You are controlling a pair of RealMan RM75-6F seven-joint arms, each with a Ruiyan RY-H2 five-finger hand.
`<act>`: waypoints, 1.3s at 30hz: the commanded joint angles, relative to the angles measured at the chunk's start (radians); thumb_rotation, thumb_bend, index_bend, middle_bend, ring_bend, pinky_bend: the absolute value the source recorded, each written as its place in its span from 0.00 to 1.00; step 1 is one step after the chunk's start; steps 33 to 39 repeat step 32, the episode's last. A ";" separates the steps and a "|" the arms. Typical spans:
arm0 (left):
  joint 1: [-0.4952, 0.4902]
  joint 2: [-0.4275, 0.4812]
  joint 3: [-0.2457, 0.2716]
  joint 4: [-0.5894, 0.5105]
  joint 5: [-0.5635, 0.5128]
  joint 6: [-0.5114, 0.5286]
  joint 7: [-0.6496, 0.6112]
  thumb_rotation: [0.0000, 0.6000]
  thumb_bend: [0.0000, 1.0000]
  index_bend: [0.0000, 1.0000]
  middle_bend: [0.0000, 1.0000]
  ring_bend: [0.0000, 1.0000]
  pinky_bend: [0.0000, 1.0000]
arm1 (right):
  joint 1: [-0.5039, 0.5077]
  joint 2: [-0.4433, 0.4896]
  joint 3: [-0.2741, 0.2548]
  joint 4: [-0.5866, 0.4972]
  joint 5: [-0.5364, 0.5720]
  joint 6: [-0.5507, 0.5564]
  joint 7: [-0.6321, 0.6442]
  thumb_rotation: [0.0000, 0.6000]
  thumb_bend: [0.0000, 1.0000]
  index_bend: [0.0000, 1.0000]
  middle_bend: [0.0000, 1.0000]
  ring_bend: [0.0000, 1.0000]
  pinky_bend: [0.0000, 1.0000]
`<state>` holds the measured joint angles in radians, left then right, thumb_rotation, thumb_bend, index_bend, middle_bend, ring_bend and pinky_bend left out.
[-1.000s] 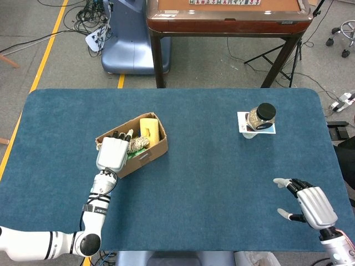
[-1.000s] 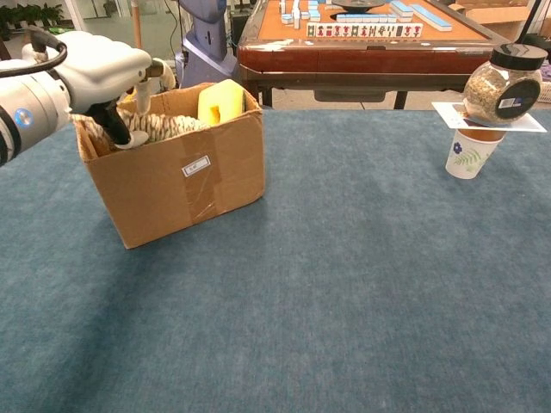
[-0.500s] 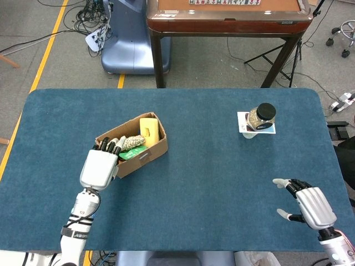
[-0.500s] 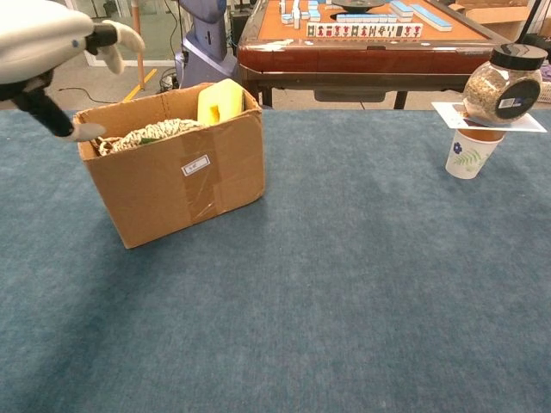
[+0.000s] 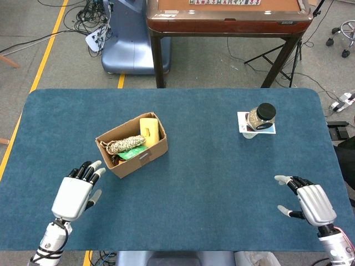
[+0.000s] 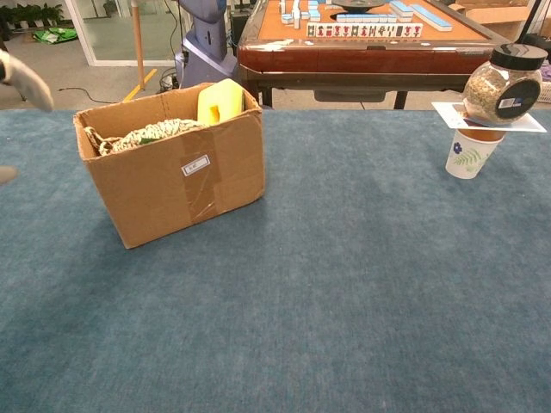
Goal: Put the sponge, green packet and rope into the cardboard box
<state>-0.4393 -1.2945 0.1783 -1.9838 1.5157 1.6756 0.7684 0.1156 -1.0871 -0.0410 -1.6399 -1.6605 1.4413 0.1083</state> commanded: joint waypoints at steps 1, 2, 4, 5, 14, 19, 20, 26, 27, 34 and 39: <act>0.067 0.017 0.064 0.056 0.049 -0.011 -0.042 1.00 0.24 0.32 0.24 0.21 0.36 | 0.003 -0.007 0.006 0.004 0.011 -0.008 -0.011 1.00 0.01 0.29 0.38 0.33 0.45; 0.084 0.012 0.072 0.072 0.059 -0.011 -0.046 1.00 0.23 0.33 0.24 0.21 0.35 | 0.005 -0.012 0.009 0.005 0.018 -0.012 -0.018 1.00 0.01 0.29 0.38 0.33 0.45; 0.118 0.000 0.079 0.099 0.075 0.001 -0.061 1.00 0.24 0.35 0.24 0.21 0.33 | 0.006 -0.019 0.012 0.007 0.029 -0.019 -0.031 1.00 0.01 0.29 0.38 0.33 0.45; 0.133 -0.004 0.081 0.110 0.082 0.007 -0.069 1.00 0.24 0.36 0.24 0.21 0.33 | 0.006 -0.022 0.014 0.007 0.032 -0.019 -0.038 1.00 0.01 0.29 0.38 0.33 0.45; 0.268 -0.027 0.074 0.260 0.142 0.099 -0.209 1.00 0.24 0.40 0.24 0.20 0.31 | -0.008 -0.042 0.011 -0.003 0.013 0.008 -0.120 1.00 0.01 0.29 0.38 0.33 0.45; 0.292 -0.010 0.054 0.268 0.165 0.094 -0.206 1.00 0.24 0.40 0.24 0.19 0.31 | -0.018 -0.035 0.006 -0.017 -0.018 0.042 -0.133 1.00 0.01 0.29 0.38 0.33 0.45; 0.298 -0.007 0.050 0.269 0.174 0.095 -0.208 1.00 0.24 0.40 0.24 0.19 0.31 | -0.021 -0.032 0.006 -0.018 -0.024 0.051 -0.133 1.00 0.01 0.29 0.38 0.33 0.45; 0.320 0.007 0.020 0.268 0.173 0.075 -0.230 1.00 0.24 0.40 0.24 0.19 0.31 | -0.019 -0.020 0.006 -0.021 -0.033 0.056 -0.110 1.00 0.01 0.29 0.38 0.33 0.45; 0.323 0.009 0.016 0.269 0.171 0.071 -0.234 1.00 0.24 0.40 0.24 0.19 0.31 | -0.016 -0.020 0.007 -0.021 -0.031 0.051 -0.106 1.00 0.01 0.29 0.38 0.33 0.45; 0.345 0.014 0.003 0.272 0.166 0.051 -0.239 1.00 0.24 0.40 0.24 0.19 0.31 | 0.008 -0.027 0.010 -0.015 -0.019 0.002 -0.104 1.00 0.01 0.29 0.38 0.33 0.45; 0.345 0.014 0.003 0.272 0.166 0.051 -0.239 1.00 0.24 0.40 0.24 0.19 0.31 | 0.008 -0.027 0.010 -0.015 -0.019 0.002 -0.104 1.00 0.01 0.29 0.38 0.33 0.45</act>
